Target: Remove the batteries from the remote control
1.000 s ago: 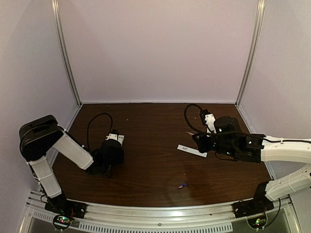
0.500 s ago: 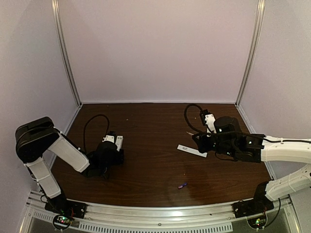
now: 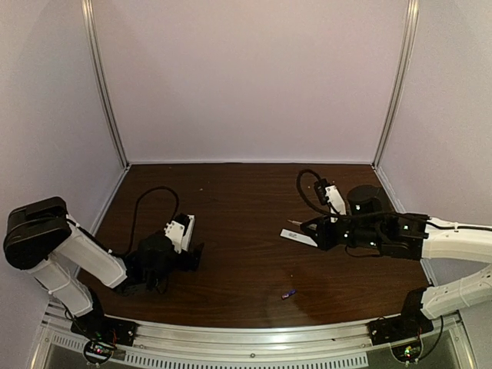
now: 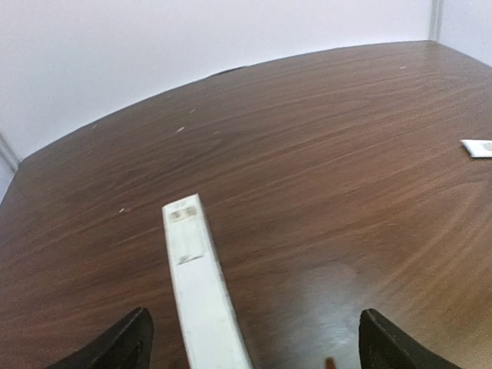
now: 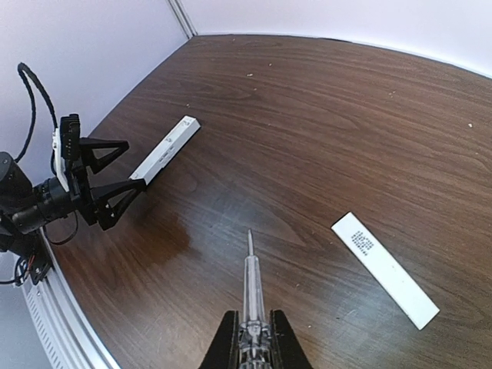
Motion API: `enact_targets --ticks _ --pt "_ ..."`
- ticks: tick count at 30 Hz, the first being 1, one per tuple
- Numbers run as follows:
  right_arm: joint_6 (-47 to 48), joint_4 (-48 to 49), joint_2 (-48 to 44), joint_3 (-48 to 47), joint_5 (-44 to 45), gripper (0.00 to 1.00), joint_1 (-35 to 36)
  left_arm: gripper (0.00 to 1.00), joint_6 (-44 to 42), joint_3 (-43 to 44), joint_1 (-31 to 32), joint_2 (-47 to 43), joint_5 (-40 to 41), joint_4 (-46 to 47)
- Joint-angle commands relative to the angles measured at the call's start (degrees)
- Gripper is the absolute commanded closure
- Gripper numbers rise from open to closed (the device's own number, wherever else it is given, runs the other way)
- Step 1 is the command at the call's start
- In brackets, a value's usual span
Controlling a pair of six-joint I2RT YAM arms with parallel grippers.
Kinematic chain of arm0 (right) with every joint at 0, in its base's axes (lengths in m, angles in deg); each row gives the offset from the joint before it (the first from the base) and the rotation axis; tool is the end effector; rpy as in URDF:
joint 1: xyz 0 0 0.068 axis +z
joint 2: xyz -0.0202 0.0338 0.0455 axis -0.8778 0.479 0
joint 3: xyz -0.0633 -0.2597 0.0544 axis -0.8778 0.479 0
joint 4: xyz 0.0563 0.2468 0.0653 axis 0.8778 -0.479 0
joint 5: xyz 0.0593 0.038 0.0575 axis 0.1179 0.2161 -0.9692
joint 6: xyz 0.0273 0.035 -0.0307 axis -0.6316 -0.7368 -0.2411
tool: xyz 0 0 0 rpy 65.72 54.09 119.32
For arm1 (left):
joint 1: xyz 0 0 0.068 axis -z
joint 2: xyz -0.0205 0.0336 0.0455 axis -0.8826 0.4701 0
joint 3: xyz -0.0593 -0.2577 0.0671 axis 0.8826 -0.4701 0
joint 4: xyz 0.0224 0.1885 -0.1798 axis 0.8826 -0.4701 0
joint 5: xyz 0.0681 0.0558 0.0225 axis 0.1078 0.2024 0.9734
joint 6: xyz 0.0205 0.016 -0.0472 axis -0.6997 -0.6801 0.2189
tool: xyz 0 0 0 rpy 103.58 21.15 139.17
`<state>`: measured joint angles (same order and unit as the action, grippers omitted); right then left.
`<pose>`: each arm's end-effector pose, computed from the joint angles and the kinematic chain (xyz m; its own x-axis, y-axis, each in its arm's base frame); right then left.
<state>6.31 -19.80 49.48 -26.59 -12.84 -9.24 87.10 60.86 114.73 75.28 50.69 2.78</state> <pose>0.1465 0.1898 0.2584 -0.5947 -0.0975 -0.7980 -0.6107 0.7004 0.3695 0.1612 -0.1797 0.1157 -0.3390 0.0937 -0.9361 0.2862 0.9581 -0.0077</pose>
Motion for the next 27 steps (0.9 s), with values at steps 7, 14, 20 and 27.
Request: enact_targets --ticks 7,14,20,27 --pt "-3.4 0.6 -1.2 5.1 -10.1 1.0 4.9 0.1 -21.7 -5.8 15.0 -2.7 -13.7 20.0" --pt "-4.8 2.0 0.7 6.9 -10.6 1.0 11.3 0.16 -29.0 -8.0 22.5 -2.6 -23.4 24.6" --pt "-4.9 3.3 3.9 5.9 -9.7 1.0 16.4 0.19 -33.4 -5.5 28.8 0.5 -21.2 23.5" --pt "-5.0 5.6 9.3 3.3 -8.7 1.0 21.8 0.27 -34.0 -0.5 31.7 5.0 -16.2 20.2"
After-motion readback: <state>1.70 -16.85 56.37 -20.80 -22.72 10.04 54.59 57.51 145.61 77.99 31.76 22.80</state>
